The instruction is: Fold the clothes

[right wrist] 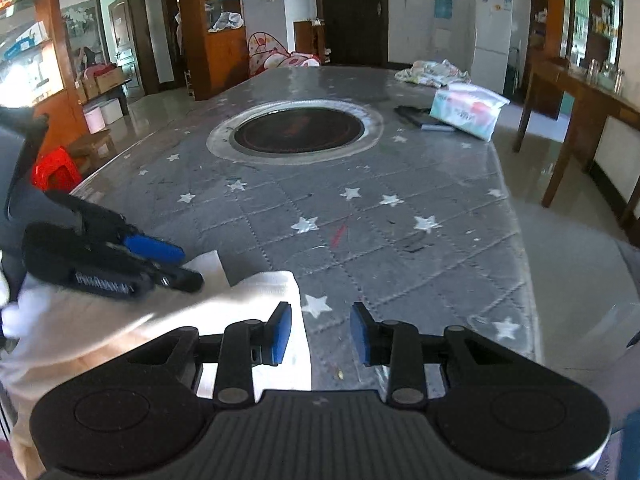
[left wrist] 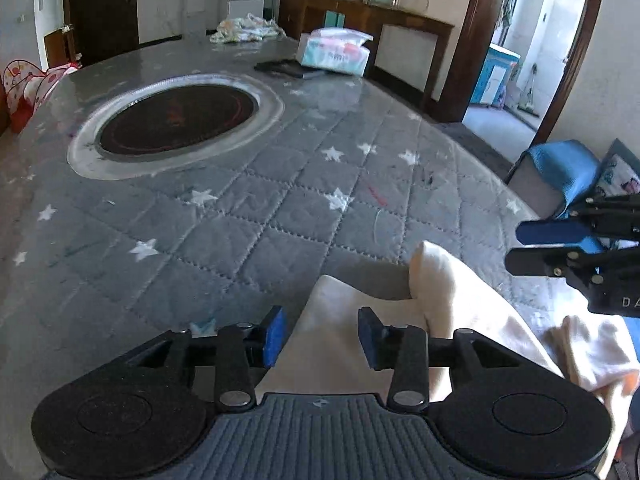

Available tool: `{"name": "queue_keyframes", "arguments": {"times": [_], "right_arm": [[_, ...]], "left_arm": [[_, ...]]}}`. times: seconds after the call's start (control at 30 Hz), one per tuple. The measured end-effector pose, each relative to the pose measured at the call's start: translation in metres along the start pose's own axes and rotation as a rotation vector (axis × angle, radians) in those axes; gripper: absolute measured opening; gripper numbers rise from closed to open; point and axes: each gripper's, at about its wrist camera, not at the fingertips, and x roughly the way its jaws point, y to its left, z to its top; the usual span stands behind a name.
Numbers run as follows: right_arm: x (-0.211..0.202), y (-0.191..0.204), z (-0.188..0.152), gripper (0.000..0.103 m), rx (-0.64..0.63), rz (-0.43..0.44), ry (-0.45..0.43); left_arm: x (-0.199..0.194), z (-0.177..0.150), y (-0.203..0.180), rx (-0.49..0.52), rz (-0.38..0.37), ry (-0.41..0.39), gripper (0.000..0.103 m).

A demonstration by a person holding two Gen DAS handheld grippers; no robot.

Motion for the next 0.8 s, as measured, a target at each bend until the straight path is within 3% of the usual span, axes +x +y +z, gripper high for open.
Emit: {"name": "queue_keyframes", "arguments": {"times": [0.07, 0.17, 0.4, 0.8], "right_arm": [[0.007, 0.0, 0.001, 0.032, 0.009, 0.005, 0.004], [0.018, -0.001, 0.003, 0.032, 0.031, 0.023, 0.011], [0.029, 0.003, 0.007, 0.032, 0.056, 0.042, 0.014], [0.044, 0.012, 0.002, 0.033, 0.059, 0.014, 0.049]], "left_arm": [[0.003, -0.002, -0.003, 0.023, 0.005, -0.018, 0.033], [0.003, -0.002, -0.002, 0.009, -0.01, -0.021, 0.009], [-0.016, -0.004, 0.001, -0.012, 0.035, -0.062, 0.006], [-0.073, -0.018, 0.021, -0.039, 0.185, -0.163, 0.006]]}}
